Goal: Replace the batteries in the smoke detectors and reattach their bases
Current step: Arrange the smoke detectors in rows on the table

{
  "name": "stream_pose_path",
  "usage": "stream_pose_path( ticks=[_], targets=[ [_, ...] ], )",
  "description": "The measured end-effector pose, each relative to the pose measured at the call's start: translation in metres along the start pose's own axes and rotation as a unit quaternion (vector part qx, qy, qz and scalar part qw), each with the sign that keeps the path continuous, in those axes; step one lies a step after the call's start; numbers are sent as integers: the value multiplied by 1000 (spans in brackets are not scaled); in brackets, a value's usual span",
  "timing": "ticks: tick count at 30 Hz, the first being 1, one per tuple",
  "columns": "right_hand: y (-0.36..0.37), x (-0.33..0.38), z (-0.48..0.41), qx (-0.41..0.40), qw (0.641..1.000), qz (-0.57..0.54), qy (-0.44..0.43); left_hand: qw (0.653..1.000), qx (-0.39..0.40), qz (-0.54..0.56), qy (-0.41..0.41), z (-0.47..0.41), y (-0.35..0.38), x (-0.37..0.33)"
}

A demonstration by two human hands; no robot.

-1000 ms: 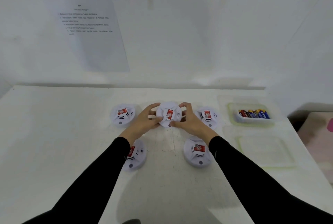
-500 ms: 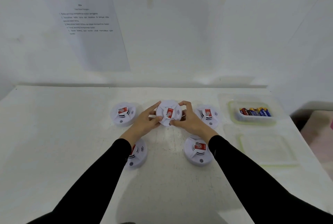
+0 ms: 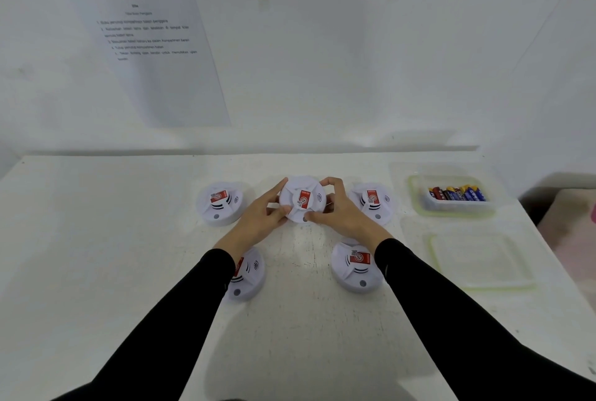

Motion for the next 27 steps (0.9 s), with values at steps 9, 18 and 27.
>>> stream_pose_path(
  ticks=[9, 18, 27],
  targets=[
    [-1, -1, 0, 0, 1000, 4, 5, 1000, 4, -12, 5, -1, 0, 0],
    [-6, 7, 5, 37, 999, 11, 30, 1000, 5, -9, 1, -1, 0, -1],
    [-9, 8, 8, 48, 998, 10, 48, 999, 12, 42, 0, 0, -5, -4]
  ],
)
Point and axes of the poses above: each hand's wrist, its own z-axis away from the middle knuckle, its own y-axis out of the palm, x = y × z, the point moved 2 cm from there along -z, towards the middle knuckle, and after that the axes turned 1 degree about x, right-handed, at the moved point
